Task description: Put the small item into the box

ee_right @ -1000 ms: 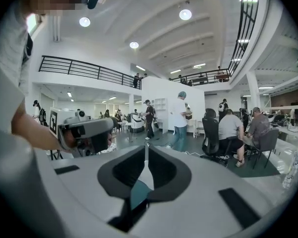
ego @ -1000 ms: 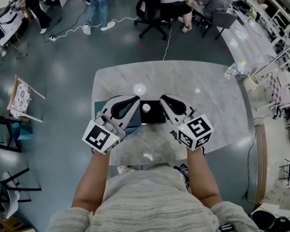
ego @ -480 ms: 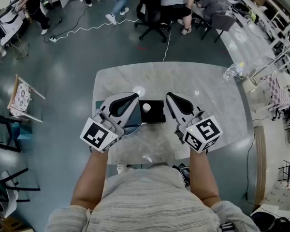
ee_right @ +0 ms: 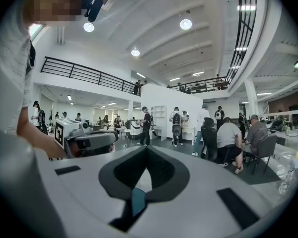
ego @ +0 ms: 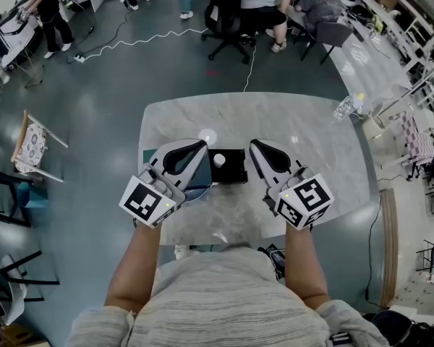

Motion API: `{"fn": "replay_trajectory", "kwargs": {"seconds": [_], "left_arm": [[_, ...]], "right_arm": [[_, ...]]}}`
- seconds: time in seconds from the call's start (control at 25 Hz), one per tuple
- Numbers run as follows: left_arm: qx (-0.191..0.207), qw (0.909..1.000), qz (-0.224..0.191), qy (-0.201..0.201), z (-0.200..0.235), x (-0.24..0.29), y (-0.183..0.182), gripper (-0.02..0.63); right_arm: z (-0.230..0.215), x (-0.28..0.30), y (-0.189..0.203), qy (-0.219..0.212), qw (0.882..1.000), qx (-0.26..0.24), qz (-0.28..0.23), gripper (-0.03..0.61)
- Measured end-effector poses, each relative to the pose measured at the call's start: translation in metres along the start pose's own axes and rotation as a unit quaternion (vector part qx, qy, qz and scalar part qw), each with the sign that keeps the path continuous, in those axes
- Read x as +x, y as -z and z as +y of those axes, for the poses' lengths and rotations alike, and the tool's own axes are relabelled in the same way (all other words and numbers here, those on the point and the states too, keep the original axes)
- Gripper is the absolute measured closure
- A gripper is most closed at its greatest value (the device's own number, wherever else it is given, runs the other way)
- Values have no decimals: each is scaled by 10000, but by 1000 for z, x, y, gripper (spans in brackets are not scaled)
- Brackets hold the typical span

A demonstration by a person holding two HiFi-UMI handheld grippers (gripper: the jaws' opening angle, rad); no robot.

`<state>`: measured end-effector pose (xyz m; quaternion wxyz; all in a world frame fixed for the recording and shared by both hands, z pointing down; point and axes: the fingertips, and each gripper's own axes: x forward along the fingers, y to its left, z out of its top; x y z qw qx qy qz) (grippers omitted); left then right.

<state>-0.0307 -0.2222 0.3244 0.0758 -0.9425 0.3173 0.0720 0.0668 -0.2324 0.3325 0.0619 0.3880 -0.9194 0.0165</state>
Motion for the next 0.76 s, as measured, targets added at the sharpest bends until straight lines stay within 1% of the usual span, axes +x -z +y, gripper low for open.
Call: {"fn": "replay_trajectory", "kwargs": {"seconds": [0.76], "left_arm": [[-35, 10000, -33, -21, 4, 2, 1, 592]], "right_arm": [[-4, -1, -6, 33, 9999, 46, -97, 560]]}}
